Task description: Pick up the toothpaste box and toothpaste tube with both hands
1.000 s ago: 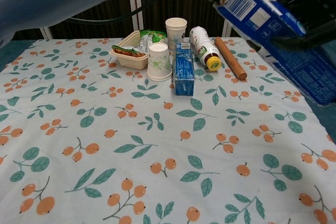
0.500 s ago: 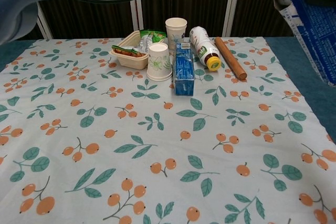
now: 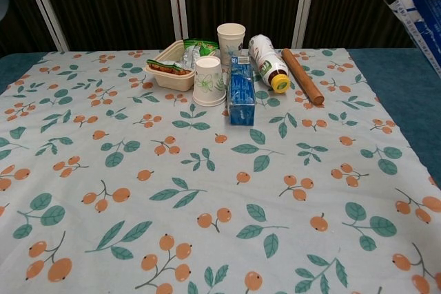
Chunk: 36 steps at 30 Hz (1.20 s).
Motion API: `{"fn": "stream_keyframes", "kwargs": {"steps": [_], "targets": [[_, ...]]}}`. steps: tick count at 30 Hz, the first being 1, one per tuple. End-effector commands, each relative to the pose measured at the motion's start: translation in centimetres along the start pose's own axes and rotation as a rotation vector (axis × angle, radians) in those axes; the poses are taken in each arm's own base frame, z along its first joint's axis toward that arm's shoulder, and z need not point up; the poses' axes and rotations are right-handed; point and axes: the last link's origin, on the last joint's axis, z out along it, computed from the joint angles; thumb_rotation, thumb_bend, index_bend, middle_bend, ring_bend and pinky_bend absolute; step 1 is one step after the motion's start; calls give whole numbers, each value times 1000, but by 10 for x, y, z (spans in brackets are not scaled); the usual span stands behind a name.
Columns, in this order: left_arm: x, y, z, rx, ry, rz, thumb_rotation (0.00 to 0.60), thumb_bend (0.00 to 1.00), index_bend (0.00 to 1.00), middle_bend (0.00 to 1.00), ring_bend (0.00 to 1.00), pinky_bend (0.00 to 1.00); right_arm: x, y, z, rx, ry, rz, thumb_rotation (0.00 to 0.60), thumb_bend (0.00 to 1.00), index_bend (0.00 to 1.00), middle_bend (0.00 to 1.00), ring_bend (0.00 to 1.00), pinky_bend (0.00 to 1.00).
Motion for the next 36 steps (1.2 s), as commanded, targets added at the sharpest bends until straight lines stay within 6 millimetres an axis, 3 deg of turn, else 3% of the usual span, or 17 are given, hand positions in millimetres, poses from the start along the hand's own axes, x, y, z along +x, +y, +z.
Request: {"fn": "stream_keyframes", "kwargs": {"steps": [1,6,9,19,25,34,36], "targets": [[2,0,-3,15,5,-21,600,0,0,38,118,264,0,-2,0,6,-2,36,600,408,442,511,453,453],[5,-5,-30,56,-11,-72,600,0,0,39,118,264,6,-7,2,47,22,141,600,407,442,511,453,453],[5,-18,-63,93,-47,-82,600,0,0,39,118,264,15,-11,4,73,51,215,600,407,442,511,453,453],[2,-67,-228,292,-302,-87,600,0,0,41,118,264,48,-34,8,202,108,373,600,408,442,512,454,453],[-4,-77,-313,413,-468,-95,600,0,0,41,118,264,67,-52,4,285,170,465,600,407,433,511,453,453],[-2,-64,-392,488,-597,-129,600,0,0,34,118,227,85,-67,0,340,211,512,600,407,407,511,442,453],[1,-62,-394,484,-578,-140,600,0,0,32,118,224,88,-69,-1,338,210,514,600,408,375,511,420,447]]}}
